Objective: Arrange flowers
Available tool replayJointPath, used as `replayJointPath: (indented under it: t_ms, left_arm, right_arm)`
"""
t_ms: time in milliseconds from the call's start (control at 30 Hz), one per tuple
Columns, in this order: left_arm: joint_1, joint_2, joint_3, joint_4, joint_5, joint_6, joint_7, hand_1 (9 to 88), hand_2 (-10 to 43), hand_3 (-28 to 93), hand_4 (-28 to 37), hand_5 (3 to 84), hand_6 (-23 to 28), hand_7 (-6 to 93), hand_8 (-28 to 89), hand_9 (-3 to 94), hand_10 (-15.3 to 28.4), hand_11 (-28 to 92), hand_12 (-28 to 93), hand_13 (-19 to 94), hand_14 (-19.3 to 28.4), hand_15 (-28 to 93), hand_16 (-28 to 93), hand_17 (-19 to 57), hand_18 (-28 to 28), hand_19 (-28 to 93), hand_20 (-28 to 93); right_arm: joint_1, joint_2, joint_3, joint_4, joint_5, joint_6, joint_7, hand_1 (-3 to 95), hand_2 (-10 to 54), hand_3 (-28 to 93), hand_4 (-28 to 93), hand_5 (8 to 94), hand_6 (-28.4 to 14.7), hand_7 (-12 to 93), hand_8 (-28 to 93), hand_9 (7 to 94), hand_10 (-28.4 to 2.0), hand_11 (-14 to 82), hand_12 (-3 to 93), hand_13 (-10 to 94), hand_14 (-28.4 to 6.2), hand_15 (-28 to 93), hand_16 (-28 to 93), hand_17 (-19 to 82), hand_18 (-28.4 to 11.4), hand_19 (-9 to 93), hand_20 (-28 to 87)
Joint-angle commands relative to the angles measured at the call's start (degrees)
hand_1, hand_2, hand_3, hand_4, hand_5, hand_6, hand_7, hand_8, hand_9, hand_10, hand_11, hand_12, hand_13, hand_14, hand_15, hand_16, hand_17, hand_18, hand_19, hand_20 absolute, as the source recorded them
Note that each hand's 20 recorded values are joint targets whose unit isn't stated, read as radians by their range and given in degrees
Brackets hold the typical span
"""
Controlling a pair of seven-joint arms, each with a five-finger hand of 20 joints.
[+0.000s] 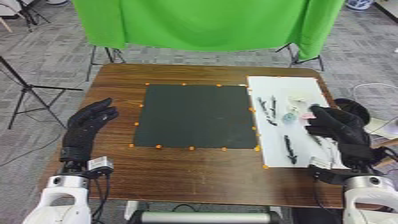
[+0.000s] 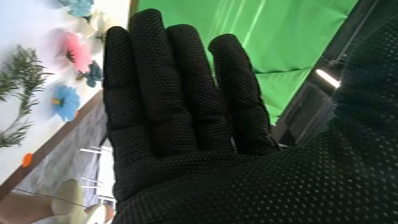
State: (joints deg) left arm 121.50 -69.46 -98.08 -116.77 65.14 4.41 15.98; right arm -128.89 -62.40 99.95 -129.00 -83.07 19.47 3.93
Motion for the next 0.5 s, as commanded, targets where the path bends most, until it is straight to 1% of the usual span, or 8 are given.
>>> replayJointPath:
  t_ms: [33,100,167,233,300,367,433,500]
  left_arm:
    - [2.1,-0.47,-0.15,-1.02,-0.81,0.41,-0.23,39.3,-9.5,64,-16.0,45.9,1.5,20.1,-9,46.6,12.0,24,14,39,15.8,29,1,9.4,12.9,22,27]
    - [2.2,-0.63,-0.09,-0.99,-1.03,0.93,-0.40,38.8,-9.5,64,-16.0,45.9,1.6,20.1,-9,46.7,12.0,24,14,39,15.8,29,1,9.5,12.6,21,26]
    - [1.5,-0.34,0.30,-0.79,-1.87,1.00,-0.51,38.1,-9.5,64,-16.0,46.0,1.6,20.1,-9,46.7,12.1,24,14,38,15.9,29,1,9.3,12.5,20,25]
    - [1.5,-0.11,0.20,-0.77,-1.54,0.37,-0.46,37.2,-9.5,65,-16.2,46.1,1.7,19.8,-9,46.7,12.1,24,14,39,16.0,29,1,9.1,12.7,21,26]
    - [1.8,-0.04,0.32,-1.05,-1.48,0.61,-0.51,36.7,-9.5,65,-16.3,46.2,1.9,19.5,-9,46.7,12.2,24,14,39,16.1,29,1,9.1,13.1,22,27]
    - [1.9,0.34,0.66,-1.22,-0.82,0.33,-0.56,36.7,-9.5,65,-16.3,46.3,1.9,19.3,-9,46.8,12.2,24,14,39,16.1,29,1,9.6,13.3,24,27]
    - [1.4,1.21,1.48,-1.36,-1.64,-0.47,-0.59,36.9,-9.5,65,-16.1,46.4,1.9,19.2,-9,46.8,12.3,24,14,39,16.0,30,1,10.2,13.7,26,28]
    - [0.4,1.91,2.43,-1.27,-1.66,-0.88,-0.36,37.2,-9.5,65,-16.0,46.5,1.9,19.1,-9,47.0,12.3,24,14,40,16.1,30,1,10.3,13.8,26,28]
  right_arm:
    - [-2.3,-2.4,0.0,0.8,5.8,-4.3,-5.4,22.9,-9.5,70,-28,51.3,-2.4,21,-12,61.7,-14.6,11.7,16.0,58,-13.3,17,18,35,-14.6,23,35]
    - [-2.0,-2.6,-0.7,0.8,8.7,-3.4,-5.8,18.7,-9.5,71,-25,50.6,-2.2,20,-12,60.6,-14.8,11.1,16.1,56,-14.2,17,18,34,-14.9,18,35]
    - [-1.6,-2.7,-1.4,1.1,9.6,-1.9,-7.0,16.4,-9.5,71,-24,50.5,-2.3,20,-12,60.4,-15.1,10.6,16.1,56,-14.8,17,18,33,-15.0,16,35]
    - [-1.5,-2.2,-1.4,1.1,10.6,-1.7,-7.2,14.6,-8.1,71,-23,50.6,-2.4,20,-11,60.3,-15.2,10.5,16.2,55,-14.9,17,18,33,-14.9,15,35]
    - [-1.5,-1.5,-1.7,0.6,7.4,-0.3,-5.0,12.9,-5.2,71,-22,50.7,-2.5,19,-11,60.4,-15.5,10.3,16.2,55,-15.2,17,18,33,-15.0,13,35]
    - [-2.3,-1.3,-1.8,-0.1,-3.1,1.2,-1.3,15.0,-5.8,71,-21,50.9,-2.5,19,-11,60.6,-15.7,10.2,16.2,55,-15.3,16,18,33,-15.2,14,35]
    - [-3.9,-1.2,-1.8,-1.6,-9.2,2.6,2.2,18.8,-8.3,72,-21,51.2,-2.3,20,-11,60.6,-15.5,10.4,16.2,56,-15.1,17,18,34,-15.3,16,37]
    - [-4.7,-0.8,-2.0,-2.3,-11.8,4.3,4.0,22.8,-9.4,72,-20,51.6,-2.2,20,-11,60.9,-15.0,10.8,16.2,57,-14.4,17,18,35,-14.6,17,38]
